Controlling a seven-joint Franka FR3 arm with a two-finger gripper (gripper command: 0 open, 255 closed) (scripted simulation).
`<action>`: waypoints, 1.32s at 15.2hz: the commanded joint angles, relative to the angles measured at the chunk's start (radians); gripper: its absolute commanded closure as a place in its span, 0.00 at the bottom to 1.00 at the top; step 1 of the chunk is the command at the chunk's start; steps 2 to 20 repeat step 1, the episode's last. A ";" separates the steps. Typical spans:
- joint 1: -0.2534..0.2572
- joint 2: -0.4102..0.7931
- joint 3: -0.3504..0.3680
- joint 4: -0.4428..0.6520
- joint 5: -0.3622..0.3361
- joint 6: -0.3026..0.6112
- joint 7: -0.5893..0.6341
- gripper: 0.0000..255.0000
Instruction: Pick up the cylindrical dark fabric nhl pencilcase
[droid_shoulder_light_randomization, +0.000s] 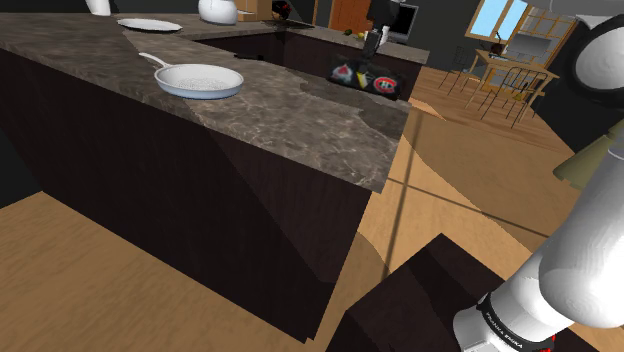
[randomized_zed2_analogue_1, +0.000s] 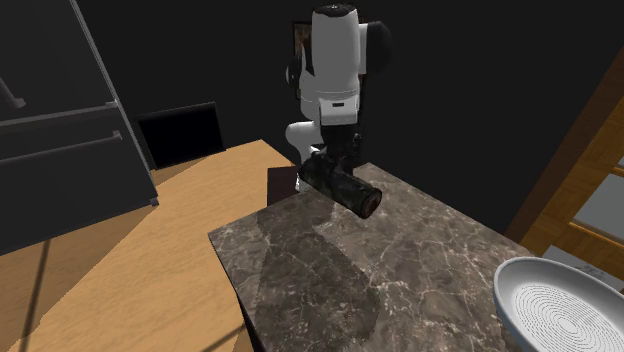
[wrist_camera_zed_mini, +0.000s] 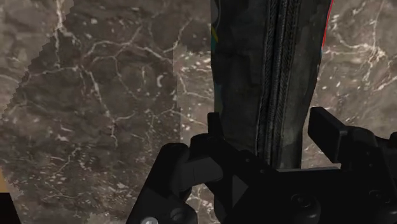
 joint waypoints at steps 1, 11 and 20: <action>-0.001 0.002 0.000 0.015 0.001 -0.012 0.000 1.00; -0.001 0.002 0.000 0.015 0.001 -0.012 0.000 1.00; -0.001 0.002 0.000 0.015 0.001 -0.012 0.000 1.00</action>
